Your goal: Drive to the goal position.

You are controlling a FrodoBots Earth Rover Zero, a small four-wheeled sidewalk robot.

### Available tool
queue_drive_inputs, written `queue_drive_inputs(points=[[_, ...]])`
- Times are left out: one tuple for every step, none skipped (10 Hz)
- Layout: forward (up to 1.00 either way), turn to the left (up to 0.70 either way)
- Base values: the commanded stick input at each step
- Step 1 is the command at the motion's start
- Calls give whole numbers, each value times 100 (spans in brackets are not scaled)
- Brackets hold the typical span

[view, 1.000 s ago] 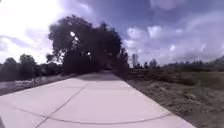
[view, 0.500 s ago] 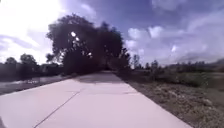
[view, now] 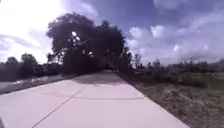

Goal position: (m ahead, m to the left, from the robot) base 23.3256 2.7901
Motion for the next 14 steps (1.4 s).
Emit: queue_drive_inputs(points=[[100,0],[100,0],[100,0],[100,0],[100,0],[100,0],[100,0],[100,0],[100,0],[100,0],[100,0],[100,0],[100,0],[100,0]])
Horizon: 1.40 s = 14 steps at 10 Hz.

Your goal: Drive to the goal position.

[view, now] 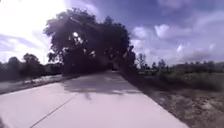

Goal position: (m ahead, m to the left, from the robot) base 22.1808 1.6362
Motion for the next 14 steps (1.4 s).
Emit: queue_drive_inputs(points=[[100,0],[100,0],[100,0],[100,0],[100,0],[100,0],[100,0],[100,0],[100,0],[100,0],[100,0],[100,0],[100,0],[100,0]])
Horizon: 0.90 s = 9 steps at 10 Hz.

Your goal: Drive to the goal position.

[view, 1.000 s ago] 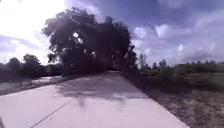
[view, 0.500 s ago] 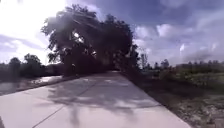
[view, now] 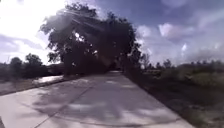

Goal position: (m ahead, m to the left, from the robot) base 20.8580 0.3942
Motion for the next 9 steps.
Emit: queue_drive_inputs(points=[[100,0],[100,0],[100,0],[100,0],[100,0],[100,0],[100,0],[100,0],[100,0]])
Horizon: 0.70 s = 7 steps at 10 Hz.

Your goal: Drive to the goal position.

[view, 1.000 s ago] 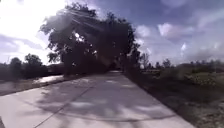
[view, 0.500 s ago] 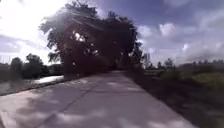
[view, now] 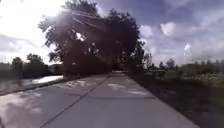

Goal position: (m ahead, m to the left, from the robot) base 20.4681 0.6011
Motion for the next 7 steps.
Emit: queue_drive_inputs(points=[[100,0],[100,-13],[100,-38],[100,-32],[100,0],[100,0],[100,0]])
